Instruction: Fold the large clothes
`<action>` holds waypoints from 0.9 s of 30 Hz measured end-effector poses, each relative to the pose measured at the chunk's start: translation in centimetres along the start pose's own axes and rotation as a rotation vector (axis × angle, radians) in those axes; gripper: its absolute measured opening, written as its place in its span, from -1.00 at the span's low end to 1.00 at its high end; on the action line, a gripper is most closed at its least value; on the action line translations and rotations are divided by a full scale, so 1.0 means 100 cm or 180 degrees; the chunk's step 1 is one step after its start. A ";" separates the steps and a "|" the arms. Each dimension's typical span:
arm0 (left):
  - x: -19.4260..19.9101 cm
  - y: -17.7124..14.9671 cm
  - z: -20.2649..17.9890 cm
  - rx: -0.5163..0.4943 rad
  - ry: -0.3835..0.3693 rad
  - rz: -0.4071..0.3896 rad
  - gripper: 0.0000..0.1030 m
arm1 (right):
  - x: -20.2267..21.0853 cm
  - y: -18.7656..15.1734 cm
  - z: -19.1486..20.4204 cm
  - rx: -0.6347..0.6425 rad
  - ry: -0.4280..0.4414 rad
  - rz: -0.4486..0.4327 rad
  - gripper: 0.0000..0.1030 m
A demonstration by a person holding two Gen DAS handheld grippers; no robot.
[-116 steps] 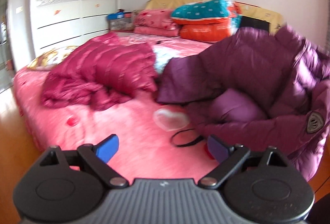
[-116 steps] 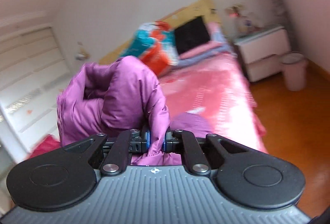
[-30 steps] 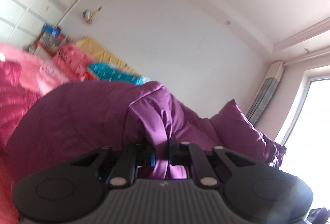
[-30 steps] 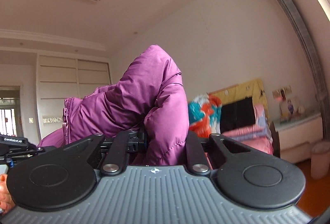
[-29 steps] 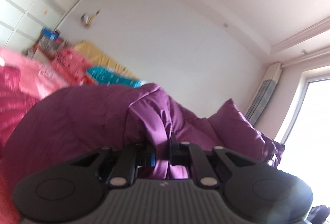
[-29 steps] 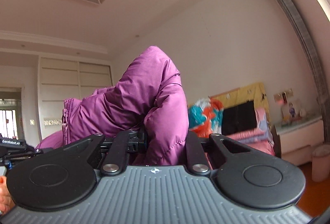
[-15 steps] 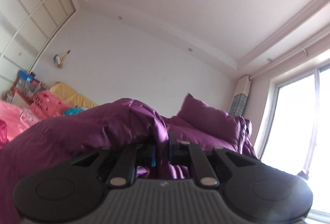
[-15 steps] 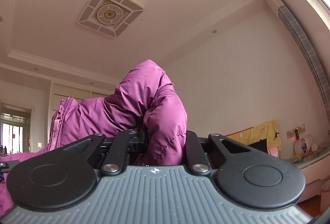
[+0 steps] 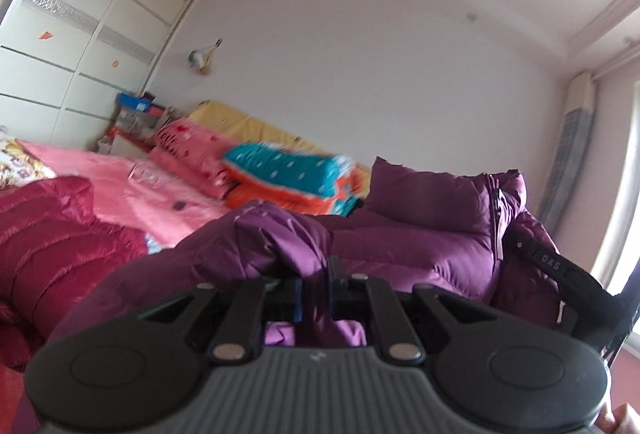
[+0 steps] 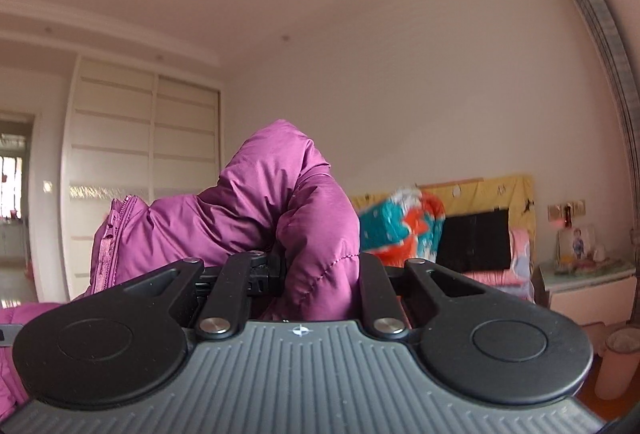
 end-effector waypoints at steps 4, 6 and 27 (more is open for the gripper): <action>-0.041 -0.012 0.025 -0.0021 0.0131 0.0180 -0.85 | -0.046 -0.045 -0.008 0.0131 -0.0141 0.0219 -0.68; -0.058 -0.023 0.038 -0.0030 0.0190 0.0291 -0.85 | -0.066 -0.065 -0.010 0.0161 -0.0202 0.0340 -0.68; -0.150 -0.099 0.078 -0.0326 0.0587 0.0843 -0.79 | -0.161 -0.213 0.011 0.0446 -0.0474 0.1039 -0.54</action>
Point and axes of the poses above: each gripper's, at about its wrist camera, not at the fingertips, and x roughly against the way its jaws point, z to its left, y to its top, the point moved 2 cm from there along -x, roughly the way its jaws point, and after that the axes turned 1 degree about x, right-handed, at the moved point
